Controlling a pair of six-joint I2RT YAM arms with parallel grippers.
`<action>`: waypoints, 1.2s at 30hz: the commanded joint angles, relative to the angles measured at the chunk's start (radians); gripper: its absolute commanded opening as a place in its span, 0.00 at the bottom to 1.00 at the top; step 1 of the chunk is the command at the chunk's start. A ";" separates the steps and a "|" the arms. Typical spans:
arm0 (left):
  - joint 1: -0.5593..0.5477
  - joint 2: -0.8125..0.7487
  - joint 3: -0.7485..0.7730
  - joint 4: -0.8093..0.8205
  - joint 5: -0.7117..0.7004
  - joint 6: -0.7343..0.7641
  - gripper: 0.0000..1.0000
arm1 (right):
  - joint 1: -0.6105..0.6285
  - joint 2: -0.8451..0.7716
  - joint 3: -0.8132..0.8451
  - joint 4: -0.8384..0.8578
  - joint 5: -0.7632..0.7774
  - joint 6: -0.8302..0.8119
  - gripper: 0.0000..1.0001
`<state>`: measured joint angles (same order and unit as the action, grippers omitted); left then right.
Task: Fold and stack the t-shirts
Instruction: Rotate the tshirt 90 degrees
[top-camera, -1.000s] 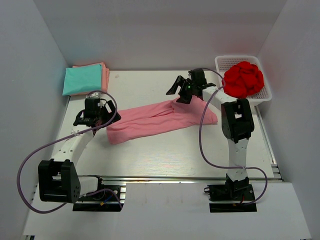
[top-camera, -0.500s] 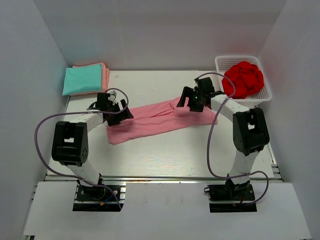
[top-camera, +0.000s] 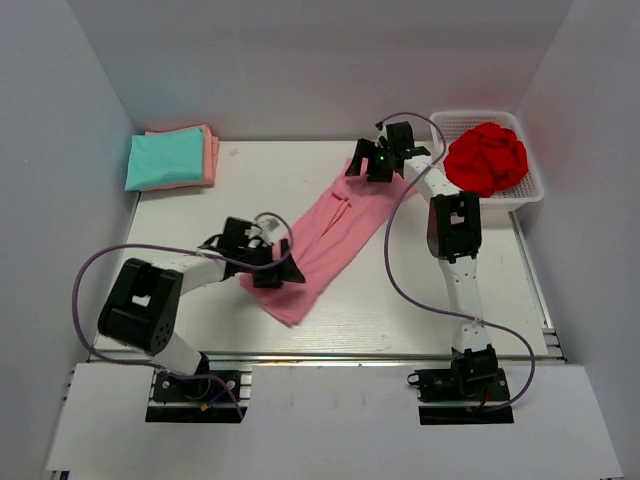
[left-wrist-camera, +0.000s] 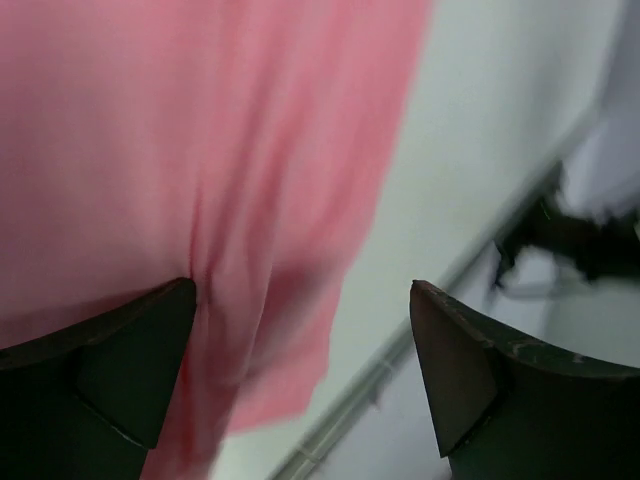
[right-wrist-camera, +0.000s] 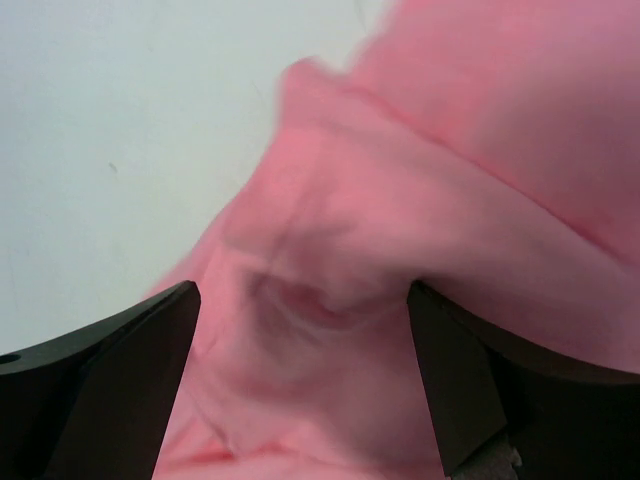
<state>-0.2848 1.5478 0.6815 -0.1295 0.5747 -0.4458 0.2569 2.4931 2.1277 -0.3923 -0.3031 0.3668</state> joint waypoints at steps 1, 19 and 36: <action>-0.181 0.116 -0.064 -0.173 0.291 0.010 1.00 | 0.025 0.156 0.196 -0.033 -0.204 -0.117 0.90; -0.357 -0.225 0.207 -0.208 -0.214 0.136 1.00 | 0.125 -0.299 -0.112 -0.121 0.079 -0.229 0.90; -0.347 -0.353 0.108 -0.233 -0.490 0.096 1.00 | 0.205 -0.294 -0.458 -0.173 0.349 0.000 0.90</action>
<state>-0.6422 1.1900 0.7933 -0.3618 0.1104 -0.3580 0.4873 2.1159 1.5932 -0.5323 -0.0227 0.3317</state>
